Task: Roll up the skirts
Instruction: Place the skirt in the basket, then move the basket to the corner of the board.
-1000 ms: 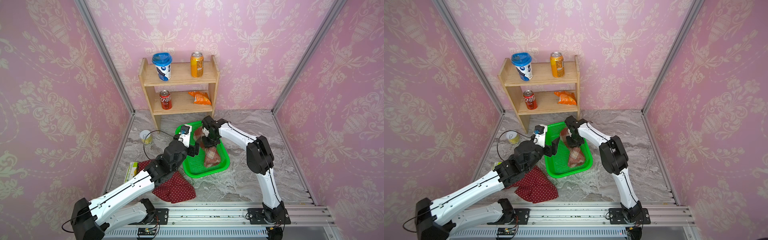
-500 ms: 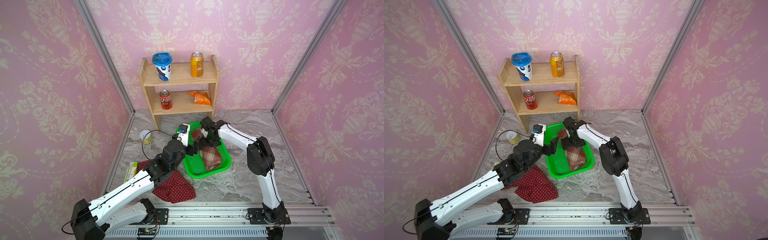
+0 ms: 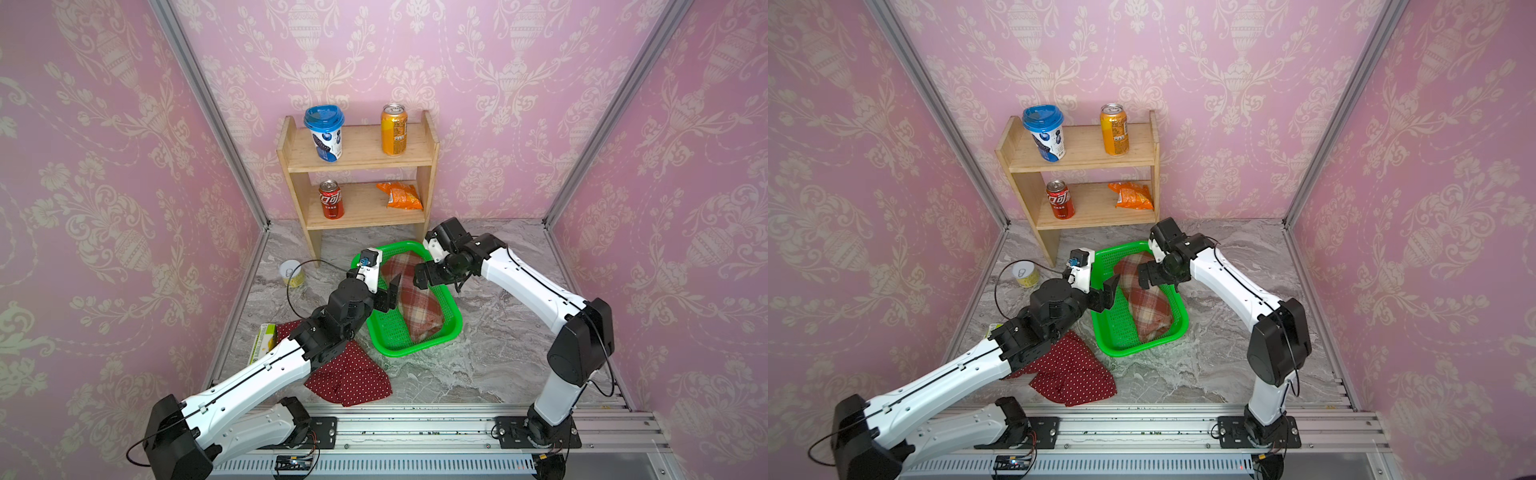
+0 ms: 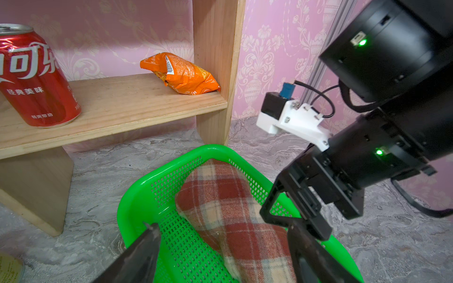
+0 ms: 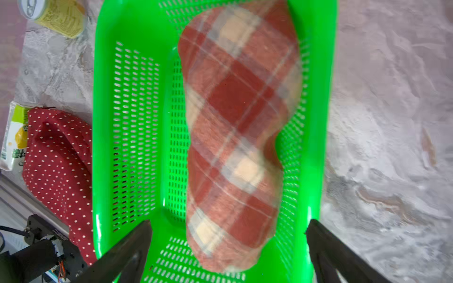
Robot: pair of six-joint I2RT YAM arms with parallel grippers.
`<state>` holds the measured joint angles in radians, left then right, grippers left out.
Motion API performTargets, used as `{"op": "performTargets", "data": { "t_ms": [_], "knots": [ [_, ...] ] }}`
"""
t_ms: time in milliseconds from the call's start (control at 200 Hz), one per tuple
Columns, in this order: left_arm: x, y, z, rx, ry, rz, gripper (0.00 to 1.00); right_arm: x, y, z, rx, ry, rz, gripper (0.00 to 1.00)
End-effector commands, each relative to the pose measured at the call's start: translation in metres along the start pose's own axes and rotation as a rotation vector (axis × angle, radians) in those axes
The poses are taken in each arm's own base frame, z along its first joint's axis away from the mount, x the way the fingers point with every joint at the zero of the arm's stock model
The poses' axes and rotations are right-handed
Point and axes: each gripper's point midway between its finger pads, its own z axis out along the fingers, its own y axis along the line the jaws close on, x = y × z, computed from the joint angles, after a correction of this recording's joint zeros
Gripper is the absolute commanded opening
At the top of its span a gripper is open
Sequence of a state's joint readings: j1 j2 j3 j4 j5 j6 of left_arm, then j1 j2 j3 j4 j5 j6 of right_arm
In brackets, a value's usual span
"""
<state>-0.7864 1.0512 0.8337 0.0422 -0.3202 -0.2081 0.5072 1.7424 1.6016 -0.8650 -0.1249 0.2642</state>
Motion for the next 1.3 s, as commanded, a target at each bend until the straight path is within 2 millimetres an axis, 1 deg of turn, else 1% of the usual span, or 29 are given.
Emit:
{"op": "performTargets", "data": {
  "t_ms": [0,45,130,230,290,335,360,405,445,530,585,610,655,716,766,786,846,986,1066,1171,1201,1211,1226,1291],
  "knots": [
    [0.011,0.004,0.000,-0.002,0.029,-0.015,0.82,0.010,-0.026,0.004,0.010,0.008,-0.003,0.98],
    [0.012,0.004,0.001,-0.002,0.032,-0.017,0.82,0.011,-0.032,0.010,0.011,0.015,0.001,0.95],
    [0.014,0.004,0.001,-0.001,0.038,-0.016,0.82,0.015,-0.039,0.027,0.017,0.047,-0.014,0.84],
    [0.015,0.006,0.000,-0.009,0.039,-0.015,0.82,0.015,-0.040,0.047,0.010,0.074,-0.021,0.82],
    [0.016,0.007,-0.002,-0.010,0.039,-0.013,0.82,0.013,-0.040,0.057,-0.003,0.074,-0.016,0.80],
    [0.017,0.009,-0.003,-0.015,0.041,-0.012,0.82,0.011,-0.039,0.065,-0.014,0.080,-0.010,0.78],
    [0.018,0.009,-0.003,-0.016,0.042,-0.010,0.82,0.011,-0.040,0.069,-0.016,0.087,-0.007,0.74],
    [0.018,0.011,-0.004,-0.020,0.043,-0.010,0.82,0.010,-0.040,0.077,-0.022,0.100,-0.003,0.62],
    [0.018,0.013,-0.005,-0.023,0.042,-0.011,0.82,0.010,-0.041,0.083,-0.029,0.112,0.002,0.55],
    [0.019,0.015,-0.007,-0.025,0.041,-0.013,0.82,0.014,-0.040,0.092,-0.042,0.132,0.008,0.50],
    [0.019,0.017,-0.008,-0.030,0.040,-0.013,0.82,0.018,-0.039,0.095,-0.051,0.144,0.013,0.46],
    [0.020,0.017,-0.009,-0.029,0.041,-0.012,0.82,0.020,-0.039,0.096,-0.056,0.148,0.014,0.45],
    [0.019,0.019,-0.010,-0.033,0.037,-0.014,0.82,0.025,-0.038,0.095,-0.063,0.159,0.015,0.39],
    [0.018,0.019,-0.011,-0.032,0.034,-0.015,0.82,0.034,-0.037,0.092,-0.066,0.172,0.017,0.28],
    [0.018,0.020,-0.011,-0.032,0.031,-0.019,0.82,0.042,-0.038,0.090,-0.059,0.184,0.022,0.12],
    [0.019,0.020,-0.010,-0.030,0.033,-0.020,0.82,0.045,-0.039,0.089,-0.055,0.188,0.023,0.08],
    [0.019,0.020,-0.009,-0.026,0.031,-0.026,0.82,0.056,-0.041,0.085,-0.037,0.208,0.026,0.01],
    [0.021,0.017,-0.007,-0.011,0.029,-0.040,0.82,0.078,-0.047,0.069,-0.004,0.216,0.060,0.00],
    [0.022,0.015,-0.006,0.001,0.032,-0.049,0.82,0.090,-0.057,0.057,0.028,0.225,0.093,0.00],
    [0.029,0.010,-0.001,0.022,0.048,-0.052,0.82,0.103,-0.080,0.044,0.058,0.224,0.200,0.00],
    [0.031,0.009,0.001,0.028,0.055,-0.050,0.81,0.103,-0.087,0.040,0.056,0.210,0.239,0.00],
    [0.032,0.008,0.001,0.031,0.058,-0.049,0.81,0.112,-0.091,0.042,0.059,0.230,0.256,0.00],
    [0.033,0.007,0.002,0.035,0.061,-0.049,0.81,0.116,-0.094,0.042,0.058,0.234,0.277,0.00],
    [0.037,0.005,0.006,0.042,0.078,-0.046,0.80,0.124,-0.108,0.038,0.054,0.222,0.354,0.00]
  ]
}}
